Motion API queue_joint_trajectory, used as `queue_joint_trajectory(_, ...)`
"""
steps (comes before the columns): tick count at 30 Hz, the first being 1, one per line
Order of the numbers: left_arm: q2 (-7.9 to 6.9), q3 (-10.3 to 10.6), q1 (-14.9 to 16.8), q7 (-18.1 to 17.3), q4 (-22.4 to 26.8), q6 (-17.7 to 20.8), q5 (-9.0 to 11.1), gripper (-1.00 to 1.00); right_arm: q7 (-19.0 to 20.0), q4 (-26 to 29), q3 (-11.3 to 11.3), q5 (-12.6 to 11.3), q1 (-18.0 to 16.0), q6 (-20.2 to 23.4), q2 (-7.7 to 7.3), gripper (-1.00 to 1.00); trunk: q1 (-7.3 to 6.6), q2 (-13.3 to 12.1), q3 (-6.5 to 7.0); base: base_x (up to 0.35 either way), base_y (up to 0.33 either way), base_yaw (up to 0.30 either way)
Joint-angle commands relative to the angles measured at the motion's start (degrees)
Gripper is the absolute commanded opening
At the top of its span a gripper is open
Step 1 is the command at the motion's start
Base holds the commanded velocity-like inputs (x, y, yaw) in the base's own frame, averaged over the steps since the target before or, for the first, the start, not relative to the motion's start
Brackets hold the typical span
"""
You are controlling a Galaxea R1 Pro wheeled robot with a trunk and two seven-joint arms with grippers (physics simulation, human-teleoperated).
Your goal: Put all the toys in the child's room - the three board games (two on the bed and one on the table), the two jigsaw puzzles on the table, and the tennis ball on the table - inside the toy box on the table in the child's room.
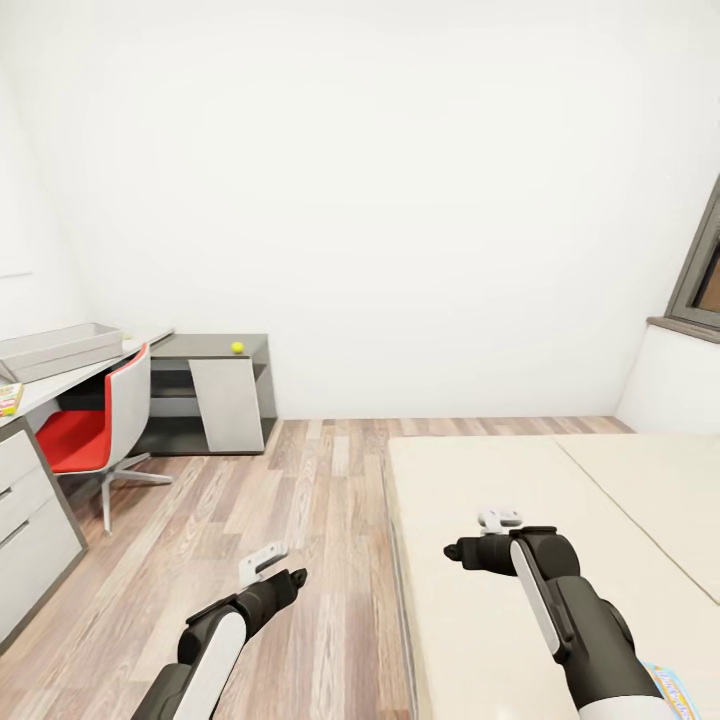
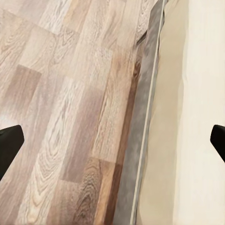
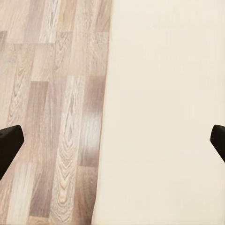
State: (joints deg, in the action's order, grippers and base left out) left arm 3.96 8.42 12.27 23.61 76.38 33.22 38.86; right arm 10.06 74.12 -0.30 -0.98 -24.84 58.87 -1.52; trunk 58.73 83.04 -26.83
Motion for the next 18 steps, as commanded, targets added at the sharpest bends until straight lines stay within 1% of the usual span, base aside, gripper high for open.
queue_joint_trajectory(1, 0.00, 0.0, 0.0, 0.6, 0.1, 0.1, 0.6, 1.00, 0.3, 0.0, 0.0, -0.1, 0.0, 0.2, -0.06, 1.00, 0.00, 0.0, -0.07, 0.000, -0.013, 0.000)
queue_joint_trajectory(7, 0.00, 0.0, 0.0, 0.6, 0.1, 0.1, 0.6, 1.00, 1.6, 0.0, 0.0, -0.1, 0.2, 0.2, -0.64, 1.00, 0.00, 0.0, -0.07, 0.000, -0.009, 0.000)
queue_joint_trajectory(9, 0.00, 0.0, 0.0, 0.6, 0.1, 0.1, 0.6, 1.00, 2.7, 0.0, 0.0, 0.0, 0.3, 0.2, -1.07, 1.00, 0.00, 0.0, -0.07, 0.000, -0.005, 0.000)
queue_joint_trajectory(18, 0.00, 0.2, 0.0, 0.6, 0.1, 0.1, 0.6, 1.00, 5.0, 0.0, 0.0, 0.1, 0.4, 0.2, -1.69, 1.00, 0.00, 0.0, -0.07, 0.000, -0.014, 0.000)
